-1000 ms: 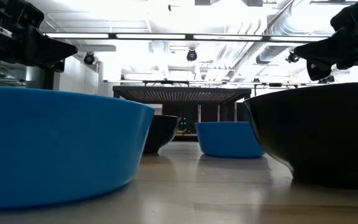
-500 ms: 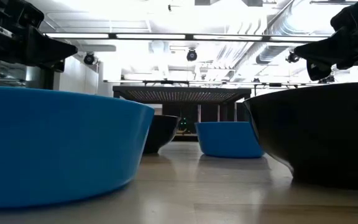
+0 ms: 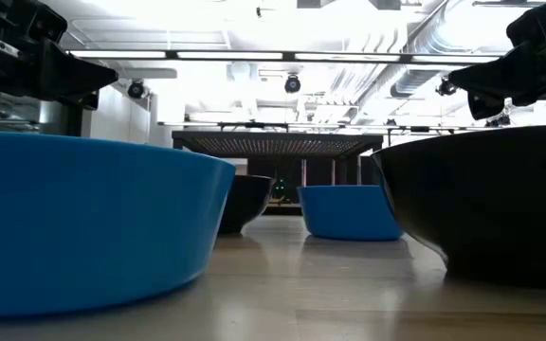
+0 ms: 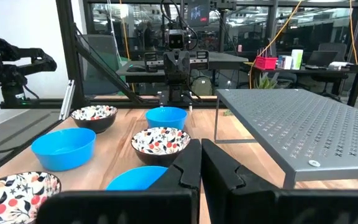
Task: Pick & Place Mini bowls
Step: Put the white patterned bowl on the shelf
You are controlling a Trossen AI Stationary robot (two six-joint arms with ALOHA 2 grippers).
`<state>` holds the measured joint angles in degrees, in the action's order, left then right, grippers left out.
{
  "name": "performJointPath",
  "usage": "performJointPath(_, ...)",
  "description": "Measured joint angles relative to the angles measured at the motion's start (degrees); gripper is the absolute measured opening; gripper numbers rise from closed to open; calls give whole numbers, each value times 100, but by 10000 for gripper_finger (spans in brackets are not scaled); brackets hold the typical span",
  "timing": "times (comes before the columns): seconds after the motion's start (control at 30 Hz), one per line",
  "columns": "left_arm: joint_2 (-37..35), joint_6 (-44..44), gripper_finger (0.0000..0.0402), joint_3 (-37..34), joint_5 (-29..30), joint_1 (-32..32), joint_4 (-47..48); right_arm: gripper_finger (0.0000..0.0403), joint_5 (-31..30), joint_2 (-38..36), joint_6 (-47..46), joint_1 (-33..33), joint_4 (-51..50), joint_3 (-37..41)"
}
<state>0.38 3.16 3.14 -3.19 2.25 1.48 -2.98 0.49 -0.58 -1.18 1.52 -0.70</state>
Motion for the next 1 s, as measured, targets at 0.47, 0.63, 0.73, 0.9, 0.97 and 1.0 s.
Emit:
performJointPath(0.47,0,0,1,-1,1,0,0,0,-9,1218,-496,1,-546,-1650)
performJointPath(0.63,1,0,1,0,1,0,1,0,-50,1831,-716,1,-952,-2209)
performJointPath(0.73,0,0,1,0,1,-1,2,0,-266,2199,-1297,31,-1524,-2607)
performJointPath(0.9,0,0,1,0,1,0,1,0,-266,2820,-1604,281,-2669,-3346)
performJointPath(0.97,2,0,1,0,-1,0,0,0,-262,3094,-1570,386,-3041,-3598)
performJointPath(1.0,0,0,1,0,0,1,2,0,-241,3225,-1614,429,-3248,-3724)
